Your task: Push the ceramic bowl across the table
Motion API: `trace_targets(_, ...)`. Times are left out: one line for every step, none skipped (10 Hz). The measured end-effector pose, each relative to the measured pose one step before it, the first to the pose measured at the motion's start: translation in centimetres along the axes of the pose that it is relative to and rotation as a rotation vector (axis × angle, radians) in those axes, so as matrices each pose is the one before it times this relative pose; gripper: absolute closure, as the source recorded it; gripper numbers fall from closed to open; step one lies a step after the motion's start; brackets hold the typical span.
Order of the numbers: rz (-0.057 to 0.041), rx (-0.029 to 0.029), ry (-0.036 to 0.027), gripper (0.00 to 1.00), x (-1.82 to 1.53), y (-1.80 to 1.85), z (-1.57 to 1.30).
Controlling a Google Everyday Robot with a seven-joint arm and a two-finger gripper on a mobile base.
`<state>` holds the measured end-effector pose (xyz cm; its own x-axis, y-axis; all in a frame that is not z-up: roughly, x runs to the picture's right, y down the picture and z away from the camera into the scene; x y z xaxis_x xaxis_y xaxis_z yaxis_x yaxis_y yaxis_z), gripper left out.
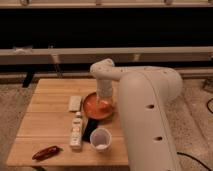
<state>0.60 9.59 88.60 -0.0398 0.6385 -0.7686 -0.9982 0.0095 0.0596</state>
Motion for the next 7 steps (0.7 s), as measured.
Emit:
trace_targets(0.00915,0.00314,0.00662,0.35,0.124,-0.425,0.189)
trace_targets(0.00569,0.00274,0.00458,0.35,0.04,-0.14,0.124)
trace_targets(0.00859,0.00325,0.0055,0.35,0.083,-0.347,0.167)
trace_targets(0.01374,0.00021,0.00521,0.35,-0.003,-0.482,0.104)
trace_targets(0.00888,0.00139,0.00463,0.35,-0.037,-0.287,0.089)
trace_targets(0.01248,0.00202,0.00571,0.35,-0.077,-0.44,0.144)
trace_targets(0.00993,-0.00178,0.00216,0.35,-0.05,-0.341,0.043)
